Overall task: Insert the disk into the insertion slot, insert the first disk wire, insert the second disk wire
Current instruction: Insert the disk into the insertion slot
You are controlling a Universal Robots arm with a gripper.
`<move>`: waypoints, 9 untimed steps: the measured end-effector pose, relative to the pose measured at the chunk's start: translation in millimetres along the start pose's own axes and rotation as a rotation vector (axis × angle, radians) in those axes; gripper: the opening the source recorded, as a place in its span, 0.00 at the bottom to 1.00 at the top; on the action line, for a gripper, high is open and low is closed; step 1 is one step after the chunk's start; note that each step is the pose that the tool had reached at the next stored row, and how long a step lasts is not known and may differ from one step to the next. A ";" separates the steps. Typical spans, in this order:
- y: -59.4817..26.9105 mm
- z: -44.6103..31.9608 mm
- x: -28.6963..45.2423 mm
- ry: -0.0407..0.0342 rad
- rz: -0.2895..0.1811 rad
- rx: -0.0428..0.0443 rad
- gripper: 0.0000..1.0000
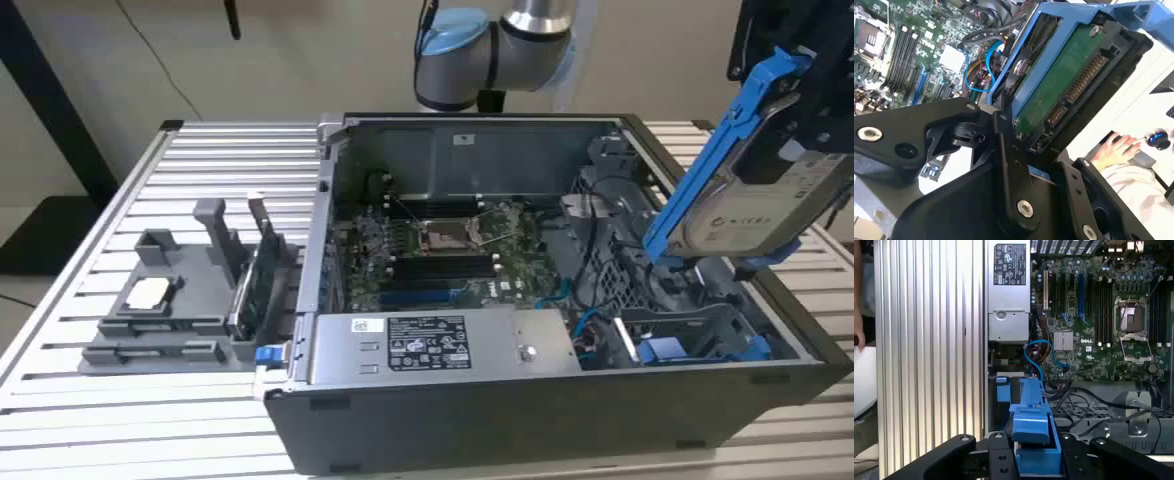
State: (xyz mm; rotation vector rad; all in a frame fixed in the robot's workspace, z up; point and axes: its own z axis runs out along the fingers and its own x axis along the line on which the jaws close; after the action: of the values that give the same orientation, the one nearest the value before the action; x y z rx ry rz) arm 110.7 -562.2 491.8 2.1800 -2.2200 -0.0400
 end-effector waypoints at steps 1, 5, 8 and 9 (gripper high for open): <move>0.0 0.0 0.0 0.0000 0.000 0.0000 0.33; 0.0 0.0 0.0 0.0001 0.000 0.0000 0.33; -0.1 1.3 0.0 0.0000 0.000 0.0000 0.33; -0.1 2.2 0.0 0.0000 0.000 0.0000 0.33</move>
State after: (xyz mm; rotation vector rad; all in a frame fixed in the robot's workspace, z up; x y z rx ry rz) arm 110.7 -562.2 489.6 2.1799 -2.2201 -0.0401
